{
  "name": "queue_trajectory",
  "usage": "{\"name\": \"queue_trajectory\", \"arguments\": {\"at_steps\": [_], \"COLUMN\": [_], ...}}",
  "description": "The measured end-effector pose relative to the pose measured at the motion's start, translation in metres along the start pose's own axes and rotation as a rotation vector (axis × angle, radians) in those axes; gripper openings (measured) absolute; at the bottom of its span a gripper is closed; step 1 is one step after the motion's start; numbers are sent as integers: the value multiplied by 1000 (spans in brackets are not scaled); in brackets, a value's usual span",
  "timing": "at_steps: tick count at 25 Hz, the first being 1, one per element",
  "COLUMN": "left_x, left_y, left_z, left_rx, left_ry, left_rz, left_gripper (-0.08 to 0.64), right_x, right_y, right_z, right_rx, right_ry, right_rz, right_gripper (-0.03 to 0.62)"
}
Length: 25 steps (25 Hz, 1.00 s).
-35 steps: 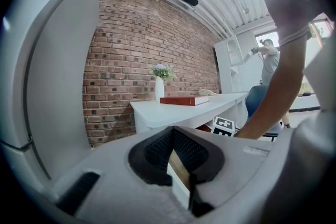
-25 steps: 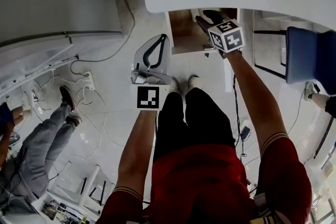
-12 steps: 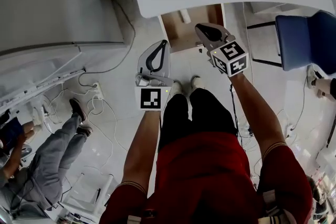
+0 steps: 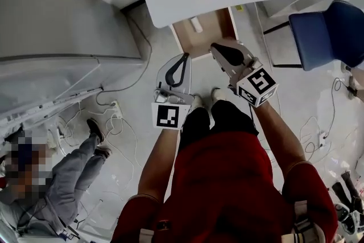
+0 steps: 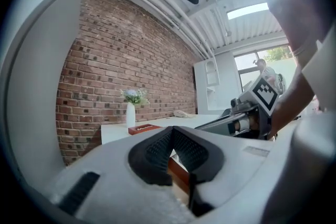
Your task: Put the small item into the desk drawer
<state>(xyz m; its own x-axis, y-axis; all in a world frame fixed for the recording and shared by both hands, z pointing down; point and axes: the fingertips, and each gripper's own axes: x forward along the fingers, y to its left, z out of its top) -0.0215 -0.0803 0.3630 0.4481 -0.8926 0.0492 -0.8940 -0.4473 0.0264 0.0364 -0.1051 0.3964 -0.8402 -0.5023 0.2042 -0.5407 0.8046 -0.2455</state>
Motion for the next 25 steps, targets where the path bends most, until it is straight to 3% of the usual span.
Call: {"name": "queue_trajectory", "arguments": {"at_steps": [11, 17, 25], "left_x": [-48, -63, -74], "left_y": [-43, -62, -72], "left_z": [79, 100, 102], "left_rx": [23, 55, 70], "left_ry": [-77, -102, -79], "left_rz": [-91, -144, -181], "left_gripper": [6, 6, 6], "right_x": [-73, -97, -118], "right_y": [77, 96, 94], "right_z": [76, 84, 81], "right_rx": [-41, -83, -81], "right_ry": [-185, -210, -208], "right_rz": [33, 40, -7], "right_gripper": [11, 11, 11]}}
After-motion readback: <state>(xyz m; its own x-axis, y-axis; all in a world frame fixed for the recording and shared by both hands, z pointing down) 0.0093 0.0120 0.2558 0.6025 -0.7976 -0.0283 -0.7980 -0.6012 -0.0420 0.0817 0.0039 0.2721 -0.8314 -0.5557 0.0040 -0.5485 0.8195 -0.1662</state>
